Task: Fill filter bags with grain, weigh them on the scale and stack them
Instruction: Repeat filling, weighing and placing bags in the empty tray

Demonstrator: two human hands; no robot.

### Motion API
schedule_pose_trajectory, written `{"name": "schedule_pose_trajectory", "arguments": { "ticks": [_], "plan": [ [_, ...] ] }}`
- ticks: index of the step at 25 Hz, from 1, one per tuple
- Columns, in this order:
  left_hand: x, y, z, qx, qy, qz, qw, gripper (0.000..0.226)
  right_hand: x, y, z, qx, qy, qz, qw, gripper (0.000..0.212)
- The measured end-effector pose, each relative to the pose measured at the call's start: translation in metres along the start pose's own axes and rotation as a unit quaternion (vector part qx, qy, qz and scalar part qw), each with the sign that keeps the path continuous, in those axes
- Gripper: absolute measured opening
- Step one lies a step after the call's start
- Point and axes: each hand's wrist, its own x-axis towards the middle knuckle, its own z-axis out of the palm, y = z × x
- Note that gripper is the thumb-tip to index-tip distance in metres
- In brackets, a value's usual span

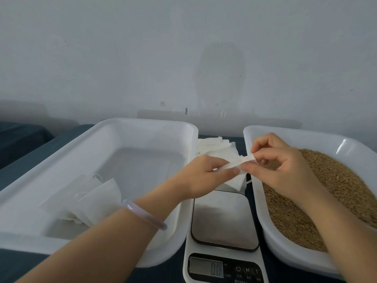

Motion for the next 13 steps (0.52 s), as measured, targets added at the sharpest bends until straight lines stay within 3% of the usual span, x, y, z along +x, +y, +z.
{"name": "schedule_pose_trajectory", "arguments": {
  "ticks": [5, 10, 13],
  "plan": [
    [0.0015, -0.0011, -0.0019, -0.003, 0.016, -0.018, 1.0, 0.049, 0.0002, -0.0029, 0.0011, 0.007, -0.006, 0.0, 1.0, 0.033],
    [0.0023, -0.0013, -0.0018, 0.006, 0.035, -0.014, 0.999, 0.049, 0.0011, -0.0017, -0.0001, -0.021, 0.051, 0.036, 0.998, 0.005],
    [0.0022, -0.0009, -0.0009, 0.011, 0.049, -0.001, 0.999, 0.043, 0.0009, 0.0005, -0.0011, -0.006, 0.035, 0.025, 0.999, 0.026]
  ]
}}
